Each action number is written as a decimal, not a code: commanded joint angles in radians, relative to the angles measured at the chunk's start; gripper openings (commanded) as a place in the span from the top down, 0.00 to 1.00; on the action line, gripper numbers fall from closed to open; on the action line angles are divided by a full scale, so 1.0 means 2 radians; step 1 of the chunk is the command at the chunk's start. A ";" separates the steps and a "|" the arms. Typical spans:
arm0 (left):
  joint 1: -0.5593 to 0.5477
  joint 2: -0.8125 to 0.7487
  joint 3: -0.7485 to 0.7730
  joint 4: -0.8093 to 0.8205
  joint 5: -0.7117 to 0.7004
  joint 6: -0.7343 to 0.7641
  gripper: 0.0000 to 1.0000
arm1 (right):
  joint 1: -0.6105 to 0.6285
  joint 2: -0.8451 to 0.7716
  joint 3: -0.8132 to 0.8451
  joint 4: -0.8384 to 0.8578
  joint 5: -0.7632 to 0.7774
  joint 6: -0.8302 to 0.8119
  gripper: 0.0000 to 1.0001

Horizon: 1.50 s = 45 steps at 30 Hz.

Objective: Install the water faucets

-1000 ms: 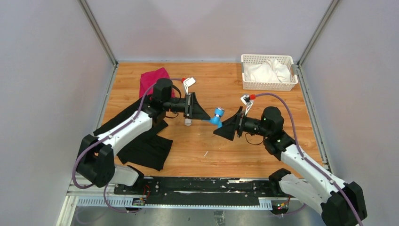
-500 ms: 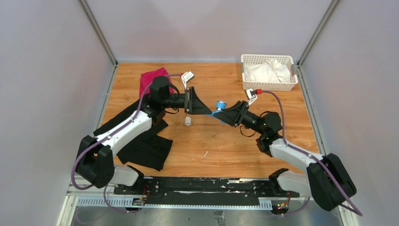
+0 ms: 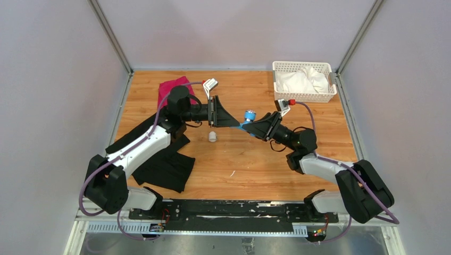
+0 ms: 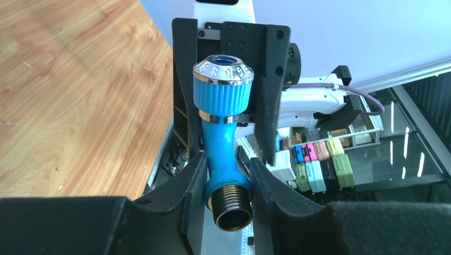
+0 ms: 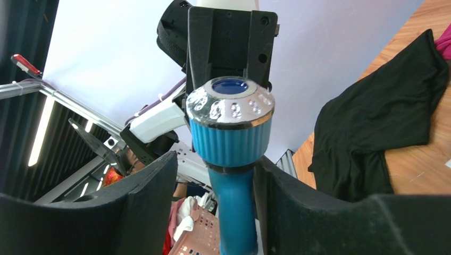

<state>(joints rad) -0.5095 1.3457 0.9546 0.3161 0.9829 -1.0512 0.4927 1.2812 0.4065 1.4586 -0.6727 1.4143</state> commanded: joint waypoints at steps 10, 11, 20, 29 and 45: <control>0.003 0.009 0.010 0.024 -0.013 -0.015 1.00 | -0.003 0.004 0.004 0.036 -0.028 0.006 0.62; 0.003 0.010 0.008 0.023 -0.012 -0.015 1.00 | -0.003 0.005 0.005 0.036 -0.028 0.005 0.63; 0.003 0.010 -0.006 0.024 -0.010 -0.014 1.00 | 0.002 0.018 0.015 0.052 -0.027 0.008 0.57; 0.003 0.012 -0.010 0.024 -0.012 -0.015 1.00 | 0.009 0.030 0.031 0.058 -0.032 0.007 0.63; 0.003 0.003 -0.019 0.024 -0.010 -0.014 1.00 | 0.009 0.032 0.034 0.059 -0.024 0.006 0.63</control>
<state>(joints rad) -0.5053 1.3579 0.9363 0.3676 0.9619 -1.0893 0.4992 1.3518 0.4347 1.4895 -0.7143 1.4281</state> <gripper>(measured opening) 0.351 0.392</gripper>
